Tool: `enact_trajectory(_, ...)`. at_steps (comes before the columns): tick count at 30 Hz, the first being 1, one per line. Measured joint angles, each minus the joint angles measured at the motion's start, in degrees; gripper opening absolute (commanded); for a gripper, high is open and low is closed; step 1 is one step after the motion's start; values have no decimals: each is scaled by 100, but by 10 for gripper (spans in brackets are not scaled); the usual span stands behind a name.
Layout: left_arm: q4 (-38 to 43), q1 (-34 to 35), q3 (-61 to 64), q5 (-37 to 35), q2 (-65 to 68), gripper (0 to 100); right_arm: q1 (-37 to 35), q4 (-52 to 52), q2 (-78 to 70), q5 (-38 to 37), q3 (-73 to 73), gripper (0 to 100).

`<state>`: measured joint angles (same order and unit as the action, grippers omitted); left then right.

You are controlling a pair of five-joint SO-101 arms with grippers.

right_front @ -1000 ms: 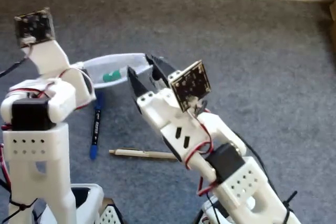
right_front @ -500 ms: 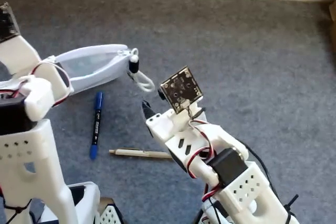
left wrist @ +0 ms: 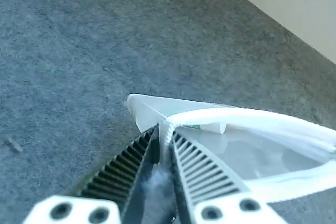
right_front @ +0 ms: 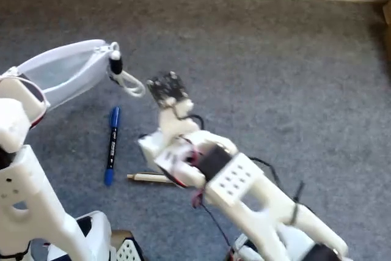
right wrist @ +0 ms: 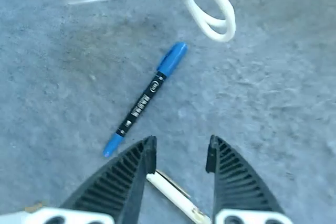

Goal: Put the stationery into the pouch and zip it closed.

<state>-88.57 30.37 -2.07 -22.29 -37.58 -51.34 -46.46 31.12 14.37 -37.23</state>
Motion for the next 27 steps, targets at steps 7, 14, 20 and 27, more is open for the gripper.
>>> enact_trajectory(7, 0, 554, 0, 0, 0, 7, -132, 0, -2224, 738, 1846, 149)
enact_trajectory(14, 0, 1029, 0, 0, 0, 7, -158, 0, -4229, 1187, 3534, 149)
enact_trajectory(20, 0, 1046, 0, 0, 0, 7, -158, 0, -5723, 1222, 4695, 149)
enact_trajectory(27, 0, 1055, 0, 0, 0, 7, -158, 0, -6892, 1222, 5697, 146)
